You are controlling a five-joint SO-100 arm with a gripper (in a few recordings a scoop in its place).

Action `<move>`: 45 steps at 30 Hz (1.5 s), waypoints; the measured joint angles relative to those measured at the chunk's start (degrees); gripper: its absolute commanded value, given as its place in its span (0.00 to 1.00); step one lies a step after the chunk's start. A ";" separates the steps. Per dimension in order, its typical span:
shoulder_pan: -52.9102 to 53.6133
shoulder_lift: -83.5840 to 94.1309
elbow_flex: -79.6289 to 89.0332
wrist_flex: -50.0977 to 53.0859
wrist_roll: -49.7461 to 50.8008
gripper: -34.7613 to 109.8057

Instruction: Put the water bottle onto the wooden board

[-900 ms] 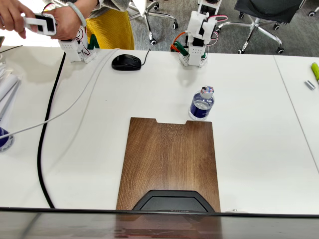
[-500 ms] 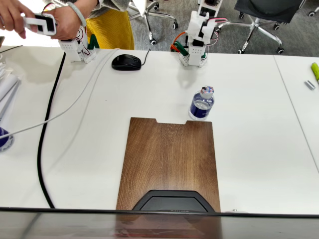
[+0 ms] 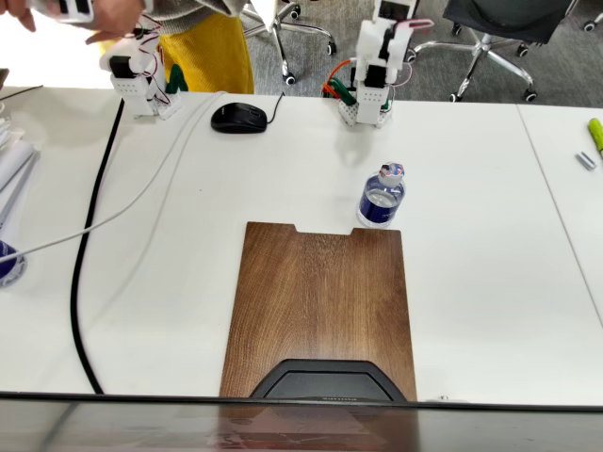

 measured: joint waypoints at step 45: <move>-0.53 0.00 -38.76 79.19 7.03 0.33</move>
